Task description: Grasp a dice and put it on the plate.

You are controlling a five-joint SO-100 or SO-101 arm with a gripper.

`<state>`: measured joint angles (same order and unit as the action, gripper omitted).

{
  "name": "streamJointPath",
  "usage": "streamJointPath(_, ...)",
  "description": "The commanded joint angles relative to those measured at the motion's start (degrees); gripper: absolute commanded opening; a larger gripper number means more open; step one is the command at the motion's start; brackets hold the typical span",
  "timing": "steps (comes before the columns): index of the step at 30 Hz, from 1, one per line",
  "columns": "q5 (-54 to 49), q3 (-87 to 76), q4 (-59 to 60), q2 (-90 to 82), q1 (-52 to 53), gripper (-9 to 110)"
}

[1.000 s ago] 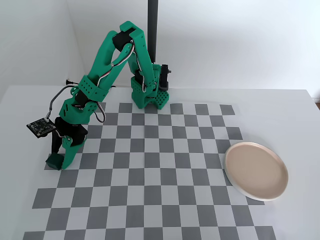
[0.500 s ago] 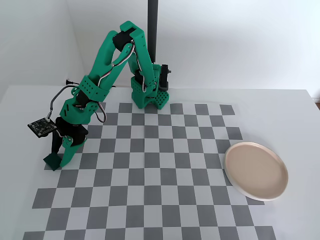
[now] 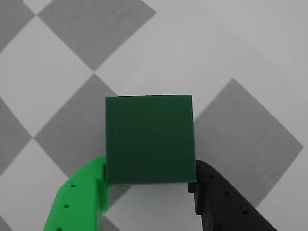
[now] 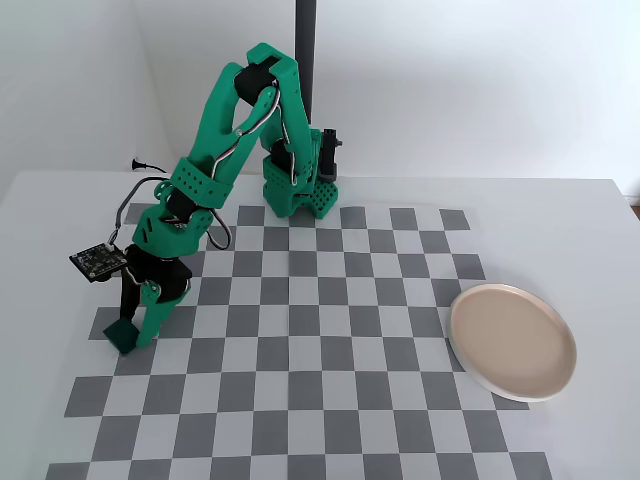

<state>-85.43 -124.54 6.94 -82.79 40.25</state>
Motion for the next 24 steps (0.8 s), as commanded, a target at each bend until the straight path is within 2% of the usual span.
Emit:
streamJointPath(1, 2.90, 3.78, 0.62, -8.70, -2.90, -4)
streamJointPath(17, 3.96, 2.99, 5.71, -23.55, -16.61, -4)
streamJointPath(24, 1.76, -5.10, 7.47, -36.47, -26.28, -4)
